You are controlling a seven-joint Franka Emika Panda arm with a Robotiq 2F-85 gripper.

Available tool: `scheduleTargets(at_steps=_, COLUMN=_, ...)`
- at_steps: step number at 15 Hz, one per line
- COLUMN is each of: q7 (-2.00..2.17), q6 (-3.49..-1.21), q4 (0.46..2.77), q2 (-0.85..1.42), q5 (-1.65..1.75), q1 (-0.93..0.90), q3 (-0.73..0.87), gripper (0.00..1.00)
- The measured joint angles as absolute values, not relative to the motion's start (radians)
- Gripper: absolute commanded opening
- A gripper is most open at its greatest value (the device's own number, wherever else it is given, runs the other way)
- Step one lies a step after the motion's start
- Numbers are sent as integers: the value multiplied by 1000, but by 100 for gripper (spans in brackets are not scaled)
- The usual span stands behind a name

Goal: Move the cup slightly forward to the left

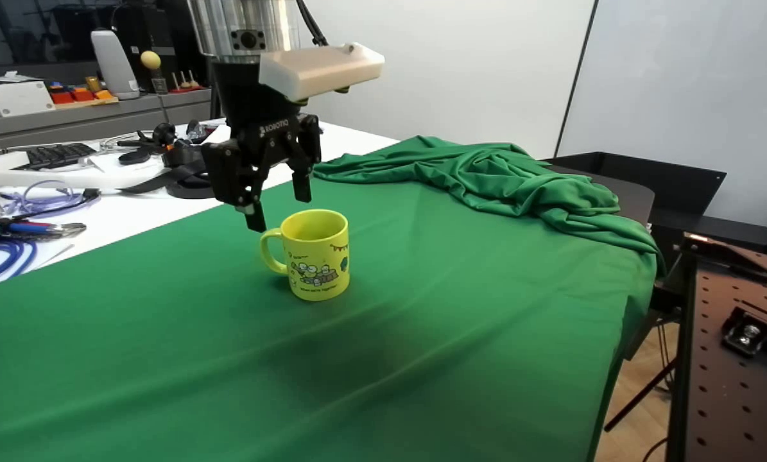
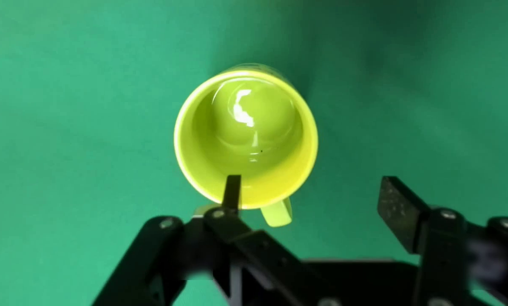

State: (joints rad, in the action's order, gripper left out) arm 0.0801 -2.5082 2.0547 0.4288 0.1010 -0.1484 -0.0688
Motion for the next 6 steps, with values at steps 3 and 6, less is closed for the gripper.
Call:
scheduleTargets(at_steps=3, q7=86, q6=-2473, q4=2062, q2=378, q5=102, q1=-157, q3=-68, gripper=100)
scheduleTargets(at_steps=6, q7=96, q6=-2438, q4=2080, q2=324, q5=103, q1=-160, q3=-68, gripper=100)
